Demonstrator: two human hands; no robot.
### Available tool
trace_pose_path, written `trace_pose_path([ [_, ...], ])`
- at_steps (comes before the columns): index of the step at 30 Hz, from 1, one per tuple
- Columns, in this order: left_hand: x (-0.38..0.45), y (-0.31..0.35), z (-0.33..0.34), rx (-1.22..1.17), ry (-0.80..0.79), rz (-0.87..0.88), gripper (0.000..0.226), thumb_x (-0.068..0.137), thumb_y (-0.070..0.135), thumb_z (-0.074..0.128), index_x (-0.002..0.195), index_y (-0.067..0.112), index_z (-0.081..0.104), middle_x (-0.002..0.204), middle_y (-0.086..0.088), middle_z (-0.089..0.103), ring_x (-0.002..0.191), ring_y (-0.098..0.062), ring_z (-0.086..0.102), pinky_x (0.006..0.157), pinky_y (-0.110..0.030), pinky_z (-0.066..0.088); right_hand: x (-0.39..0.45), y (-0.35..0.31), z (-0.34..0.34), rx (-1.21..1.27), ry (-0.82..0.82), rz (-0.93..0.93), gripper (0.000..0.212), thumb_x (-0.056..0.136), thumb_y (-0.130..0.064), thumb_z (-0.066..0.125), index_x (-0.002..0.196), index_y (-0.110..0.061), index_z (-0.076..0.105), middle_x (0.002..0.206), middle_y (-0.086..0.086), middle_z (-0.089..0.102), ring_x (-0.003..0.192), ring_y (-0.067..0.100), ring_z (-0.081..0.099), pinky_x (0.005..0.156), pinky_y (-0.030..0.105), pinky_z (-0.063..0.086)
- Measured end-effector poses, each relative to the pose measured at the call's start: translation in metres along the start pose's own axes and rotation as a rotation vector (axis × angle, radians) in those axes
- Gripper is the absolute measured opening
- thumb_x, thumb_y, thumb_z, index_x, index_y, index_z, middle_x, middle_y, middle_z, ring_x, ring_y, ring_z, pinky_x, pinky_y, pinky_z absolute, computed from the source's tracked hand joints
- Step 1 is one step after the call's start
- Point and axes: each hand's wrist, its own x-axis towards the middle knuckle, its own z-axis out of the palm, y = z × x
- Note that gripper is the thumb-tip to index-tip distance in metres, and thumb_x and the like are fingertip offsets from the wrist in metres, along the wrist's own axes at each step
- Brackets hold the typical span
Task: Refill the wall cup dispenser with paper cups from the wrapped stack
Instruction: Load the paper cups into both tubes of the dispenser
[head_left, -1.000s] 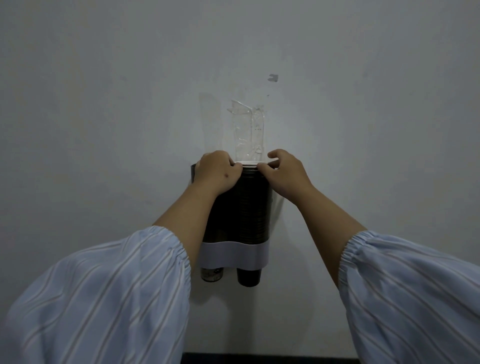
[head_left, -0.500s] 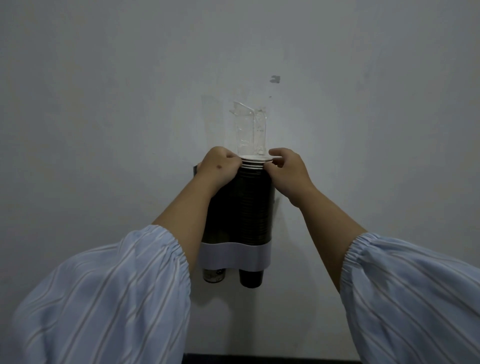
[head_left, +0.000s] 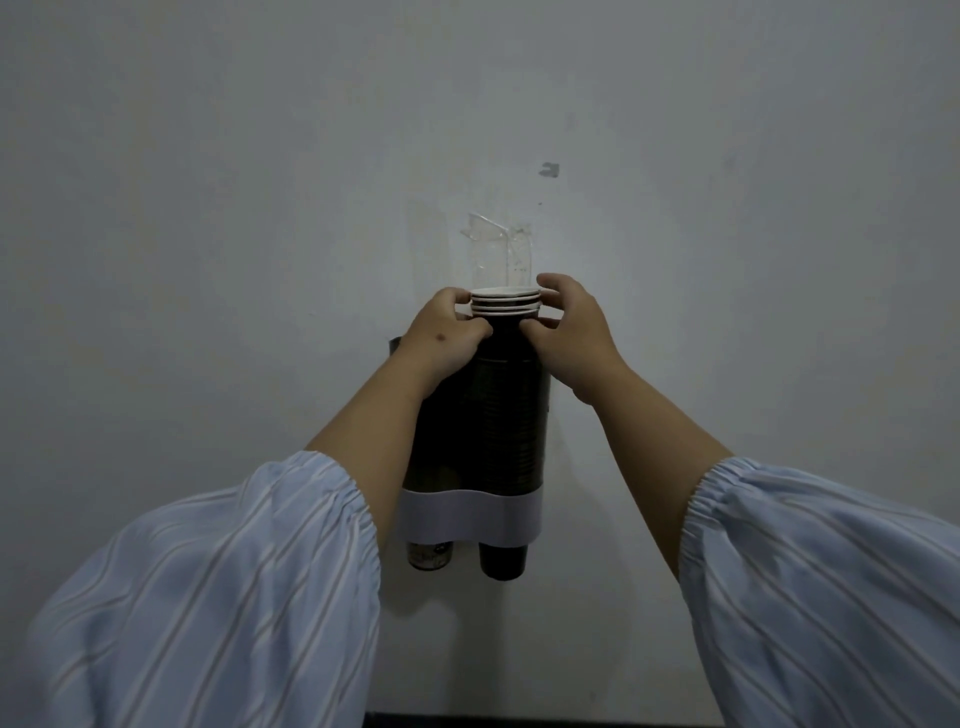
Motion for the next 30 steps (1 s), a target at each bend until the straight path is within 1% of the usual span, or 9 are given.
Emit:
trace_pose_path([
  [3, -0.001, 0.000, -0.001, -0.015, 0.008, 0.034, 0.052, 0.086, 0.013, 0.055, 0.135, 0.014, 0.039, 0.112, -0.009, 0.061, 0.100, -0.024, 0.061, 0.091, -0.035, 0.048, -0.002, -0.002, -0.001, 0.046, 0.022, -0.013, 0.050, 0.088, -0.001, 0.055, 0.135, -0.011, 0.042, 0.136, 0.006, 0.050, 0.103, 0.013, 0.055, 0.089, 0.026, 0.048],
  [5, -0.001, 0.001, -0.002, -0.065, 0.039, 0.069, 0.057, 0.086, 0.012, 0.055, 0.139, 0.017, 0.034, 0.112, -0.007, 0.060, 0.100, -0.024, 0.062, 0.092, -0.035, 0.049, -0.002, -0.005, -0.002, 0.072, 0.028, -0.035, 0.049, 0.087, 0.001, 0.055, 0.133, -0.011, 0.044, 0.135, 0.007, 0.051, 0.110, 0.017, 0.057, 0.093, 0.033, 0.051],
  [8, -0.006, 0.004, -0.006, -0.174, 0.069, 0.126, 0.052, 0.088, 0.007, 0.053, 0.137, 0.017, 0.038, 0.107, -0.004, 0.061, 0.090, -0.016, 0.062, 0.078, -0.023, 0.052, -0.001, -0.010, -0.002, 0.104, 0.032, -0.070, 0.047, 0.086, 0.003, 0.054, 0.130, -0.011, 0.046, 0.129, 0.003, 0.053, 0.114, 0.020, 0.057, 0.094, 0.042, 0.053],
  [10, -0.009, 0.005, -0.008, -0.223, 0.092, 0.166, 0.048, 0.087, 0.004, 0.052, 0.132, 0.018, 0.044, 0.107, -0.004, 0.063, 0.093, -0.014, 0.062, 0.068, -0.015, 0.048, -0.002, -0.013, -0.002, 0.130, 0.042, -0.109, 0.045, 0.086, 0.005, 0.052, 0.127, -0.012, 0.048, 0.121, -0.002, 0.053, 0.114, 0.018, 0.056, 0.097, 0.038, 0.051],
  [13, -0.012, 0.004, -0.014, -0.266, 0.136, 0.204, 0.045, 0.087, 0.006, 0.052, 0.130, 0.021, 0.048, 0.112, -0.003, 0.064, 0.098, -0.011, 0.060, 0.067, -0.013, 0.044, -0.003, -0.018, -0.001, 0.151, 0.053, -0.174, 0.047, 0.084, 0.009, 0.051, 0.127, -0.009, 0.048, 0.120, -0.001, 0.053, 0.116, 0.019, 0.055, 0.103, 0.027, 0.045],
  [19, -0.015, 0.011, -0.029, -0.318, 0.220, 0.284, 0.045, 0.087, 0.002, 0.051, 0.128, 0.020, 0.051, 0.118, -0.003, 0.062, 0.105, -0.010, 0.057, 0.067, -0.004, 0.049, 0.000, -0.029, 0.012, 0.198, 0.056, -0.268, 0.053, 0.080, 0.013, 0.049, 0.130, -0.008, 0.046, 0.128, 0.004, 0.053, 0.121, 0.016, 0.051, 0.107, 0.026, 0.041],
  [23, -0.015, 0.010, -0.042, -0.269, 0.250, 0.296, 0.044, 0.088, 0.003, 0.051, 0.128, 0.020, 0.050, 0.118, -0.002, 0.062, 0.101, -0.009, 0.057, 0.066, -0.006, 0.048, -0.001, -0.032, 0.021, 0.241, 0.009, -0.263, 0.053, 0.082, 0.014, 0.049, 0.131, -0.006, 0.044, 0.129, 0.005, 0.052, 0.120, 0.014, 0.051, 0.104, 0.019, 0.041],
  [27, -0.017, -0.001, -0.050, -0.177, 0.264, 0.278, 0.043, 0.088, 0.004, 0.052, 0.128, 0.020, 0.051, 0.110, -0.003, 0.062, 0.086, -0.002, 0.059, 0.066, -0.003, 0.048, -0.005, -0.029, 0.031, 0.246, -0.069, -0.217, 0.050, 0.085, 0.011, 0.051, 0.131, -0.007, 0.044, 0.136, 0.007, 0.049, 0.119, 0.011, 0.050, 0.101, 0.014, 0.043],
  [30, -0.017, -0.015, -0.050, -0.105, 0.225, 0.209, 0.045, 0.087, 0.006, 0.052, 0.131, 0.018, 0.047, 0.116, -0.010, 0.063, 0.095, -0.015, 0.062, 0.078, -0.016, 0.051, -0.007, -0.024, 0.037, 0.112, -0.115, -0.168, 0.050, 0.087, 0.004, 0.052, 0.134, -0.007, 0.043, 0.139, 0.008, 0.048, 0.123, 0.014, 0.047, 0.101, 0.017, 0.040],
])
